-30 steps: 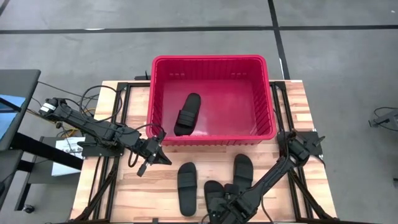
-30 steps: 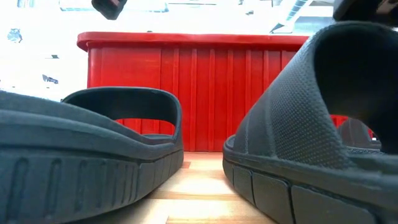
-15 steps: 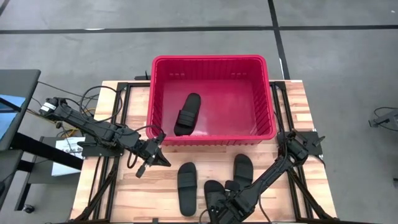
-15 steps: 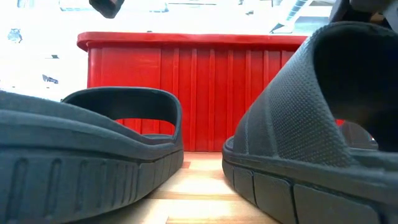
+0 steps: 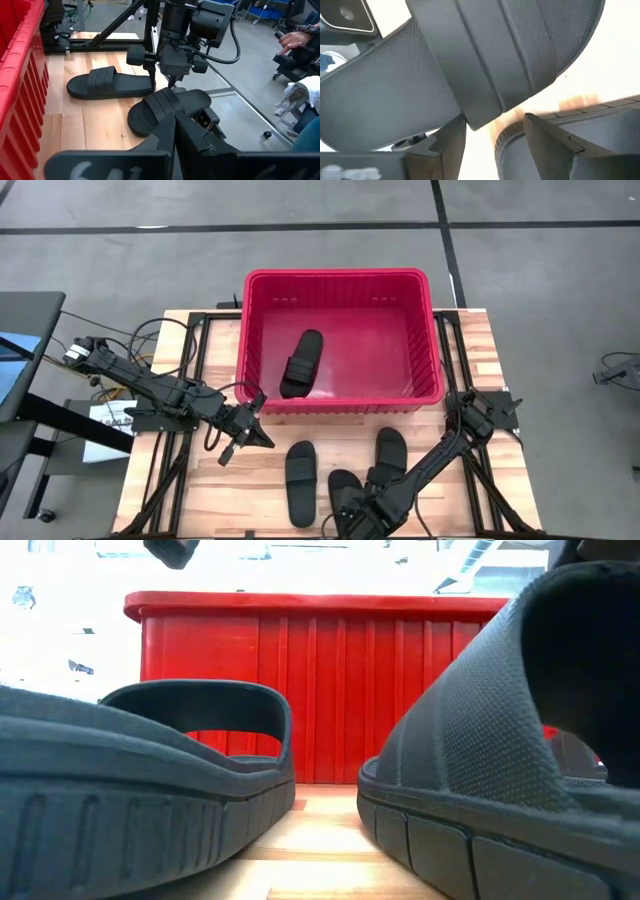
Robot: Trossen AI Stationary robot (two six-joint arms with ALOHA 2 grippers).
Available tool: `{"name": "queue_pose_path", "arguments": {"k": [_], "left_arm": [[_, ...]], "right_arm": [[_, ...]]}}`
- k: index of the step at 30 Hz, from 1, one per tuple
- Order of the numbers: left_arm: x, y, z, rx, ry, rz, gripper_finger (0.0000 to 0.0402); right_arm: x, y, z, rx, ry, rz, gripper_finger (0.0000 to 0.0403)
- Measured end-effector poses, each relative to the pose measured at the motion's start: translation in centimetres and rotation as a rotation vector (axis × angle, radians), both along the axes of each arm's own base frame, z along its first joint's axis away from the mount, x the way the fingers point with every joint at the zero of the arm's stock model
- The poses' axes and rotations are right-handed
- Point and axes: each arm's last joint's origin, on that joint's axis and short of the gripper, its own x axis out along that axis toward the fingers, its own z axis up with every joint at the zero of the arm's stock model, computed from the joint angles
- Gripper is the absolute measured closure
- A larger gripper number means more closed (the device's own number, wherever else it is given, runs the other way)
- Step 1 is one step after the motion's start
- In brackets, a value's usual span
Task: Pick and place slides into bin
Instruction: Put the black slide into the red bin
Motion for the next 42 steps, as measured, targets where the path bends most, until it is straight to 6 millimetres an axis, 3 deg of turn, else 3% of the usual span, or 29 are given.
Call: {"name": "queue_pose_path", "arguments": {"k": [19,22,26,29,33,42], "left_arm": [[0.0,0.0,0.0,0.0,0.0,0.0,0.0402],[0.0,0.0,0.0,0.0,0.001,0.0,0.0401],[0.0,0.0,-0.1,0.002,0.012,0.0,0.0401],[-0.1,0.0,-0.2,0.004,0.025,-0.001,0.0401],[-0.1,0.0,-0.3,0.004,0.035,-0.002,0.0401],[-0.1,0.0,-0.4,0.008,0.04,-0.003,0.0401]], "right_arm": [[1.7,-0.9,-0.6,-0.069,-0.113,0.009,0.0252],[2.0,-0.9,-1.5,-0.078,-0.109,0.001,0.029],[3.2,-0.9,-4.1,-0.041,-0.074,-0.033,0.0383],[3.7,-0.9,-5.6,-0.024,-0.044,-0.095,0.0395],[3.4,-0.8,-5.3,-0.031,-0.049,-0.132,0.0398],[1.2,-0.3,-1.5,-0.091,-0.129,-0.185,0.0401]]}}
